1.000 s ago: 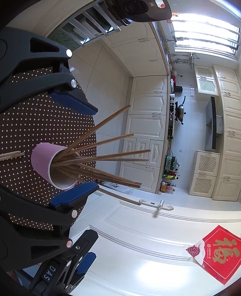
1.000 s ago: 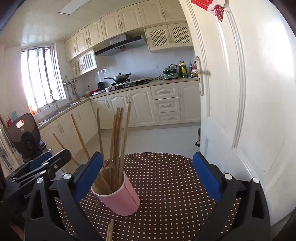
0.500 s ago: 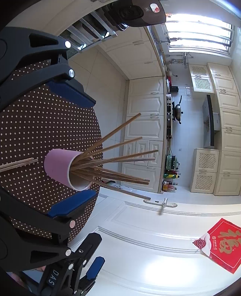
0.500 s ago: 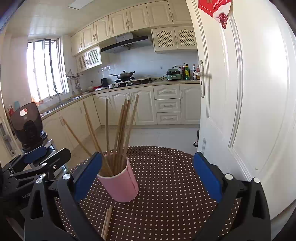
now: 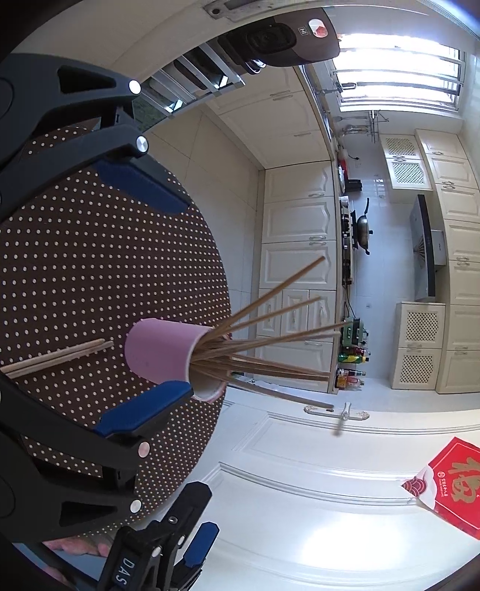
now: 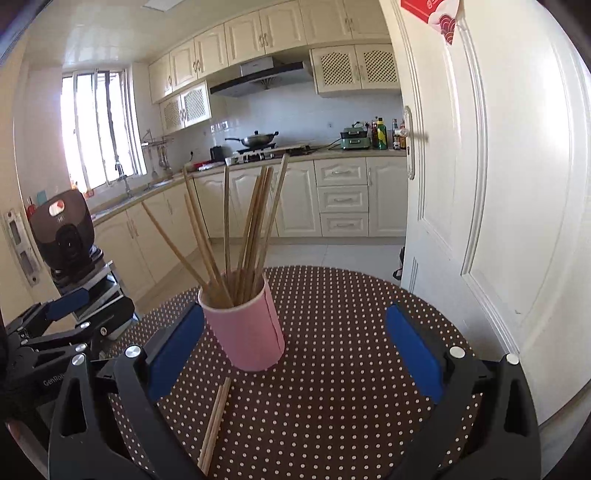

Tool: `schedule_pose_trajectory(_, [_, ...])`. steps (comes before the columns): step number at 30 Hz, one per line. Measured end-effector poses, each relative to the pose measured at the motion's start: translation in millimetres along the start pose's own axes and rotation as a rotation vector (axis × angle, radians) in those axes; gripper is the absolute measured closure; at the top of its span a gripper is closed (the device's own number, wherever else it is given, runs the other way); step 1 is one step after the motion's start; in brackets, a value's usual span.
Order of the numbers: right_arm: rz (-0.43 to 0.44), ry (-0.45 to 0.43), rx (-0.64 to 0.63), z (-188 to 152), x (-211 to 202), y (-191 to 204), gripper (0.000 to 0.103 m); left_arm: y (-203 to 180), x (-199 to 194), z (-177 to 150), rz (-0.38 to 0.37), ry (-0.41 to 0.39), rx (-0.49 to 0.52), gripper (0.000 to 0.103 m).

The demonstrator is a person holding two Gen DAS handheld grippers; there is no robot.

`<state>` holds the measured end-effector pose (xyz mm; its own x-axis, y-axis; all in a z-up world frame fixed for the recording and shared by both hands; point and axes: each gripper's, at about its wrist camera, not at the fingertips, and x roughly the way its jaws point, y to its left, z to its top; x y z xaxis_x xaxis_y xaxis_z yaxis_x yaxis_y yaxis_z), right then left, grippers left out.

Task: Organize utensils
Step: 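Raise both open grippers from the cup toward the remaining loose chopsticks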

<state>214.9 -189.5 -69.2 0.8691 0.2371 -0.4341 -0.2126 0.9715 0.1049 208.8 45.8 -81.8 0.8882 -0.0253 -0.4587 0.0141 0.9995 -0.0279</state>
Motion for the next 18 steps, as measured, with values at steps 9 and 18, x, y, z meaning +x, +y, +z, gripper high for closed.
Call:
schedule_pose_trajectory(9, [0.010, 0.096, 0.002, -24.1, 20.0, 4.0, 0.008, 16.3, 12.8, -27.1, -0.005, 0.076, -0.018, 0.012])
schedule_pose_trajectory(18, [0.022, 0.188, 0.017, -35.1, 35.2, 3.8, 0.008, 30.0, 20.7, -48.2, -0.024, 0.130, -0.044, 0.011])
